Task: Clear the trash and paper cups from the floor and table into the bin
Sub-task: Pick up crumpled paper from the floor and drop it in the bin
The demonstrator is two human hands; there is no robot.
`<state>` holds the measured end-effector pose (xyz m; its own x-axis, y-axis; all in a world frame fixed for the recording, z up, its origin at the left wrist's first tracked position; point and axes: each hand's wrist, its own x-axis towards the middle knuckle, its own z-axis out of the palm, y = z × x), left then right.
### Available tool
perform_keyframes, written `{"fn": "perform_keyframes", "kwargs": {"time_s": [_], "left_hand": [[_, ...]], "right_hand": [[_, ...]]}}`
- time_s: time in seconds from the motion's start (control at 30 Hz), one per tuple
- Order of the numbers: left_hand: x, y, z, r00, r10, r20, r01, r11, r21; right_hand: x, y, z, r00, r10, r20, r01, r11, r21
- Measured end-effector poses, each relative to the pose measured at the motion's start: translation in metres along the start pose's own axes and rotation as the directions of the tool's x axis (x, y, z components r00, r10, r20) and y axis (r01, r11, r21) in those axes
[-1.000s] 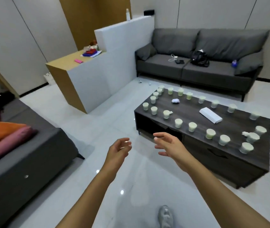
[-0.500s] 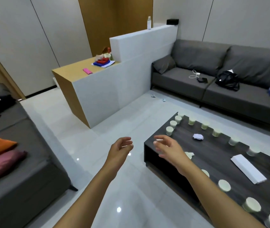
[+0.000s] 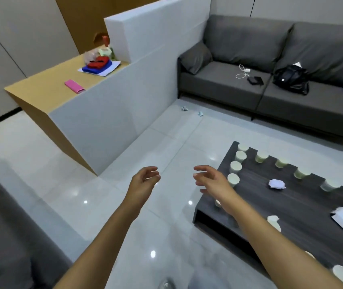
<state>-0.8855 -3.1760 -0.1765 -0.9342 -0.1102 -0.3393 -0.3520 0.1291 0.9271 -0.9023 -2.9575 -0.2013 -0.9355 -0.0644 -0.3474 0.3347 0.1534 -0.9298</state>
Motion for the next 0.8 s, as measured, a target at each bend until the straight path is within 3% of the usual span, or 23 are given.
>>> {"fn": "perform_keyframes", "kwargs": {"time_s": [0.23,0.5,0.8], "left_hand": [[0.184,0.047,0.012,0.991,-0.037,0.13,0.03,0.998,0.061],[0.401,0.122,0.047,0.985,-0.08,0.15,0.067,0.994,0.09],[0.622,0.177,0.08,0.97,-0.167,0.177,0.153,0.984,0.091]], "right_hand": [[0.164,-0.029,-0.01,0.994,0.065,-0.084,-0.059,0.996,0.071],[0.39,-0.101,-0.045,0.989,0.088,-0.115,-0.073,0.99,0.122],[0.589,-0.154,-0.076,0.974,0.188,-0.125,-0.169,0.974,0.151]]}}
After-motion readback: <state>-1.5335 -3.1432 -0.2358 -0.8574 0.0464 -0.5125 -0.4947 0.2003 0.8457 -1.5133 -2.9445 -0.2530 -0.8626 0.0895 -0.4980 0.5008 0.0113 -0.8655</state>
